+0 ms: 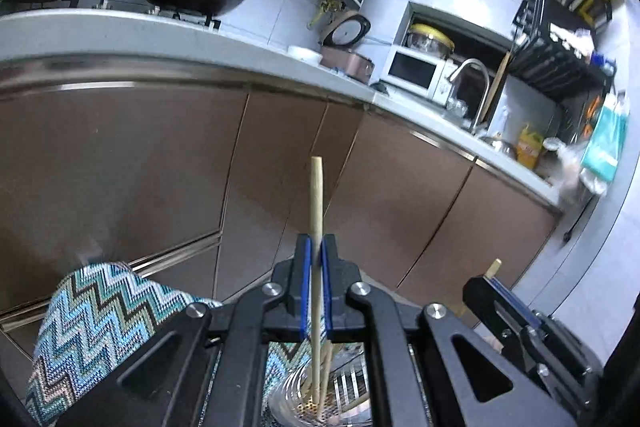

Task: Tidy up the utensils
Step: 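Carry both chopsticks to the wire holder and open both tools inside it, then move both tools back over the last chopsticks on the cloth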

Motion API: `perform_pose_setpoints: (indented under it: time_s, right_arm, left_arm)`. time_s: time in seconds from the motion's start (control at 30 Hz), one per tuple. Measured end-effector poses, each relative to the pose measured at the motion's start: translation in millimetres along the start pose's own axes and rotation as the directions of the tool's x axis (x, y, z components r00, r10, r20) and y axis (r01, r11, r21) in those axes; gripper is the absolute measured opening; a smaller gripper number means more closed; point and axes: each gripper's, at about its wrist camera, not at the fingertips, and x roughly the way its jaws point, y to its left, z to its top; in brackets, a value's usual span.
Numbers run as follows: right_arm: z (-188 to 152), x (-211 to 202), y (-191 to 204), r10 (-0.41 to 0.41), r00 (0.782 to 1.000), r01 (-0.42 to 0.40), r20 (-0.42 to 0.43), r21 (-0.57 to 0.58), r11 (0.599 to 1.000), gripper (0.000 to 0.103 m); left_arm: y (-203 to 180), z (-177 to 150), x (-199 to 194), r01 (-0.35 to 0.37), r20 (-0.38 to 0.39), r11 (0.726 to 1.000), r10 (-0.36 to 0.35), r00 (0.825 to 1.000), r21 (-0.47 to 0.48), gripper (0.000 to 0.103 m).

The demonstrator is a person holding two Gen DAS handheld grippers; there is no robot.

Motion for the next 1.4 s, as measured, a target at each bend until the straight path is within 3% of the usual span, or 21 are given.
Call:
perform_pose_setpoints:
  time_s: [0.1,0.17,0.27,0.37,0.53,0.77,0.87,1.13,1.4]
  right_arm:
    - [-13,4,-3,-0.005,1.0,0.005,-0.024,0.003,1.0,0.007]
    - [-16,1,-6,-0.009,1.0,0.009,-0.03,0.009,1.0,0.018]
    - [-16,-8,-6,-0.019,1.0,0.019,-0.024,0.014,1.0,0.022]
    - [-13,-22,-5,-0.024,1.0,0.024,-0.014,0.021,0.999,0.022]
    - [-7,-53,5,-0.025,1.0,0.025,0.0,0.028,0.999,0.022]
    - [-13,-106,22,-0.02,1.0,0.02,0.0,0.044,0.999,0.029]
    - [-21,-127,29,-0.017,1.0,0.018,-0.014,0.051,0.999,0.03]
    - [-39,-175,52,-0.002,1.0,0.004,-0.024,0.07,0.998,0.034]
    - [-51,-213,78,0.019,1.0,-0.018,-0.007,0.086,0.996,0.037]
  left_arm:
    - [6,-14,5,0.001,-0.012,1.0,-0.001,1.0,-0.007,0.006]
    - [9,-18,0,0.005,-0.012,1.0,-0.005,1.0,-0.008,0.006]
    - [12,-17,-16,0.001,0.004,1.0,-0.001,1.0,0.001,0.007]
    - [12,-12,-44,-0.005,0.033,1.0,0.004,0.999,0.027,0.01]
    - [15,-3,-93,-0.018,0.061,1.0,0.017,0.998,0.025,0.029]
    - [22,-10,-161,-0.063,0.069,0.997,0.06,0.996,0.039,0.031]
    - [28,-21,-189,-0.092,0.063,0.995,0.089,0.994,0.042,0.039]
    - [49,-48,-255,-0.163,0.069,0.986,0.161,0.985,0.025,0.039]
    - [59,-61,-319,-0.227,0.126,0.974,0.224,0.966,0.008,0.039]
